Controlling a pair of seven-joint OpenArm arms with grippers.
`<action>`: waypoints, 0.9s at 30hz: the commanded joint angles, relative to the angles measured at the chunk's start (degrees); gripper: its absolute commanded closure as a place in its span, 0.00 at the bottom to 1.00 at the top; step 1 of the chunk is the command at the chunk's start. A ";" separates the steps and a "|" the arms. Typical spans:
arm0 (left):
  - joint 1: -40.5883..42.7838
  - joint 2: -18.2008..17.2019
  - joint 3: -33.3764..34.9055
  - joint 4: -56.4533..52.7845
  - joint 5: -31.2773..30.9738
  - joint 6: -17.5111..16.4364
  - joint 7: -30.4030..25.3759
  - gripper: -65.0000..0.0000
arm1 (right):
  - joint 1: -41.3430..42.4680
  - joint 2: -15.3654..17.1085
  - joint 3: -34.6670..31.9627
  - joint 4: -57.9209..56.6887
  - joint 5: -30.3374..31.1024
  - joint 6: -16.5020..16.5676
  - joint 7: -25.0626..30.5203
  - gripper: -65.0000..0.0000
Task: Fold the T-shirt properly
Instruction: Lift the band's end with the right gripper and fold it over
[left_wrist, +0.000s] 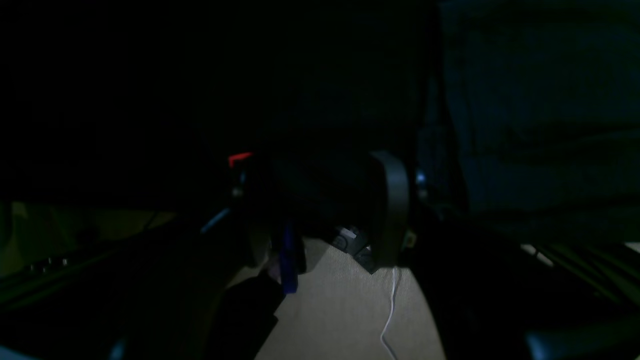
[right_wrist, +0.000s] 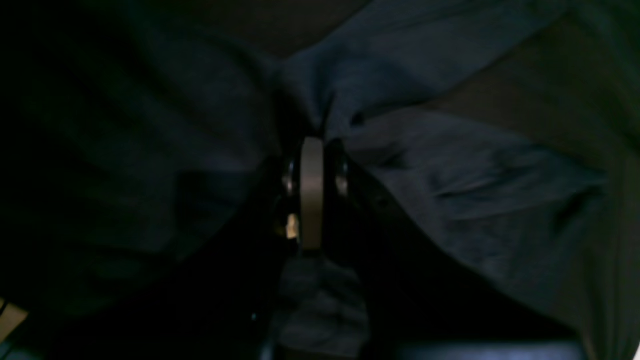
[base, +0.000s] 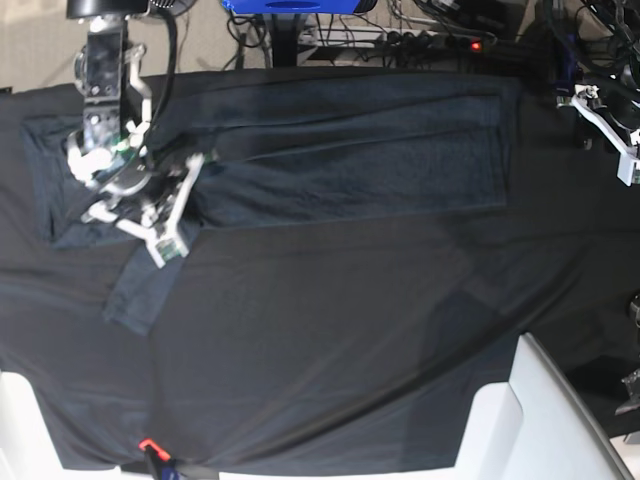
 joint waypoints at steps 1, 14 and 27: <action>0.17 -0.95 -0.33 0.81 -0.36 -0.15 -0.72 0.55 | 0.63 -0.35 -0.64 1.20 0.33 -0.18 0.68 1.00; 0.17 -0.95 -0.24 0.81 -0.36 -0.15 -0.72 0.55 | -0.95 -0.62 -7.94 1.56 0.15 -0.18 0.06 0.81; 3.77 -0.77 -4.72 0.81 -0.88 -3.71 -4.77 0.55 | 14.70 -0.44 6.66 -3.10 0.33 -0.18 -1.26 0.16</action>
